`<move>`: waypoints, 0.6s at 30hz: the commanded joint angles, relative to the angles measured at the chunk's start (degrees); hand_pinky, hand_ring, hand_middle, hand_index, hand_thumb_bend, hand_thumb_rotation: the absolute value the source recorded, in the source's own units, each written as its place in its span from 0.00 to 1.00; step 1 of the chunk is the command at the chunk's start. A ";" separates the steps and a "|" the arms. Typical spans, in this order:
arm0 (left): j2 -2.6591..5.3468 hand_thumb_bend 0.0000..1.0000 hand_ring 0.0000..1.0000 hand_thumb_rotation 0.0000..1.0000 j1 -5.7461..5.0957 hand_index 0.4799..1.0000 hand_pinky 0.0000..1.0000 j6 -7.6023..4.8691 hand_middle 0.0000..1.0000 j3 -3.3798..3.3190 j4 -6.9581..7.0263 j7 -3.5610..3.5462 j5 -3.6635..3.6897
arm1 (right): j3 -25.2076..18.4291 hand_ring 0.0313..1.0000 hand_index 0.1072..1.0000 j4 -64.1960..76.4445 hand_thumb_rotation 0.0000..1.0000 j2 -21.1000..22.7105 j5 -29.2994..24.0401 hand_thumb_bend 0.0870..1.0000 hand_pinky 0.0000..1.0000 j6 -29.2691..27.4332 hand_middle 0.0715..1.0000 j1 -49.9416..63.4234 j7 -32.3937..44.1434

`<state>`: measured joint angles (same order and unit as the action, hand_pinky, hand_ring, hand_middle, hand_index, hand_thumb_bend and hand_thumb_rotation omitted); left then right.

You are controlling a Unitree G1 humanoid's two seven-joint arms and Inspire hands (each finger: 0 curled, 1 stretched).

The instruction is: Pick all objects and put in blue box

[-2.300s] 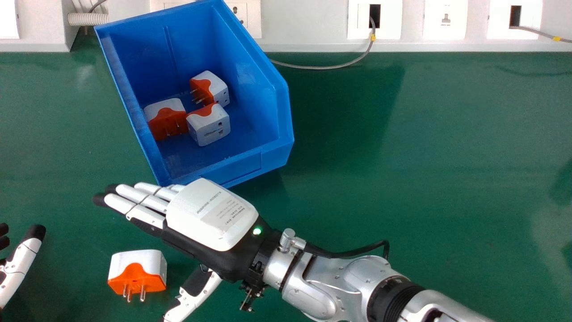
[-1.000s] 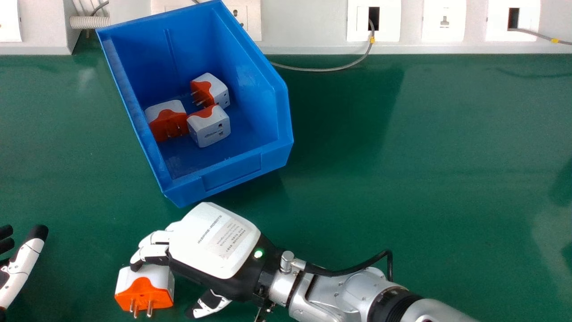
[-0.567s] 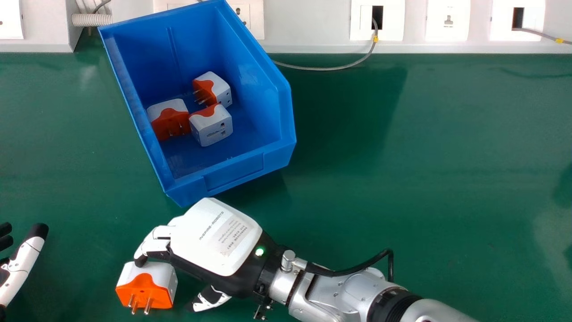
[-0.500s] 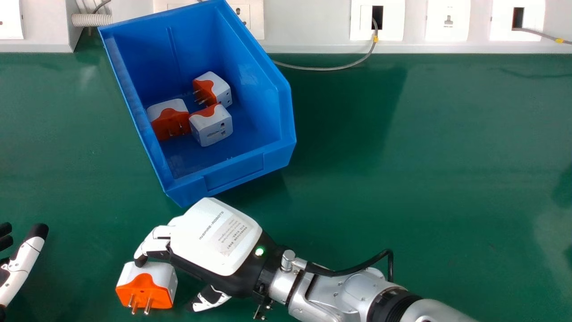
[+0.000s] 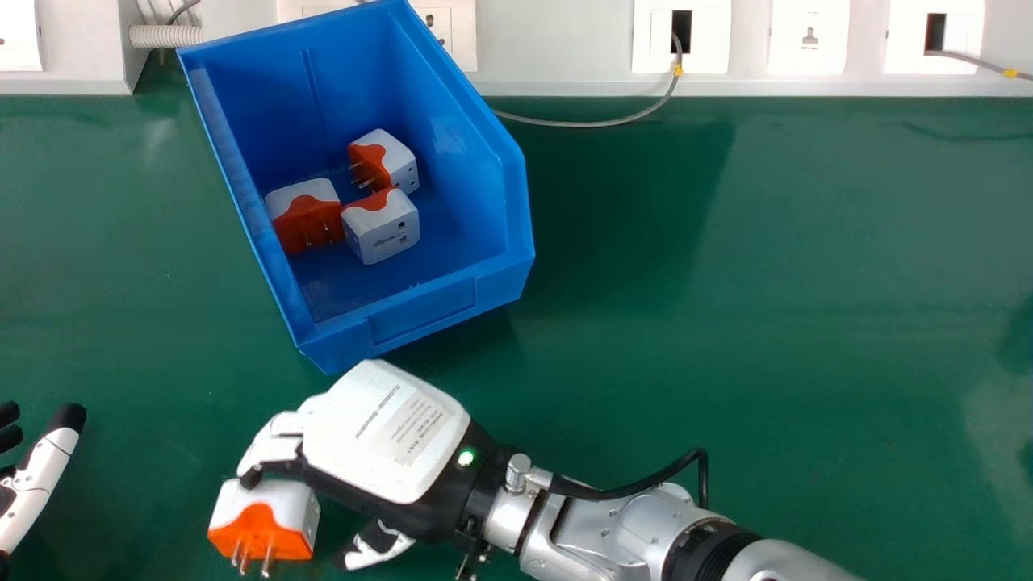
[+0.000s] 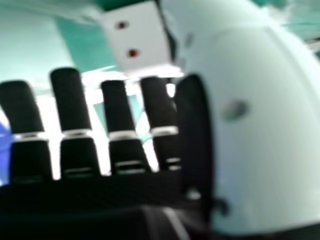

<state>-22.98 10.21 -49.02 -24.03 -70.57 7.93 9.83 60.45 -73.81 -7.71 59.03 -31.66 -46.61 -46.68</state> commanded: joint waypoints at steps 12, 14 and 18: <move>2.04 0.83 0.73 0.32 -1.76 0.50 0.67 4.09 0.72 1.04 -1.94 -0.18 -1.12 | 1.41 0.45 0.44 2.95 0.00 -1.45 2.57 0.46 0.48 -6.30 0.63 -6.74 7.45; 2.20 0.83 0.72 0.31 -1.72 0.50 0.67 3.97 0.72 1.24 -1.87 0.32 -1.41 | 1.27 0.45 0.43 3.23 0.00 -1.01 2.95 0.46 0.48 -5.81 0.65 -7.13 6.82; 2.20 0.82 0.72 0.31 -1.88 0.49 0.66 3.54 0.72 2.16 -1.70 1.81 -2.69 | 0.14 0.63 0.44 3.37 0.10 -0.72 2.21 0.47 0.50 -6.68 0.69 -7.48 7.39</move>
<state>-22.76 10.36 -48.62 -23.24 -70.41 9.90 8.97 61.24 -70.85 -7.52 61.38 -38.20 -52.46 -39.61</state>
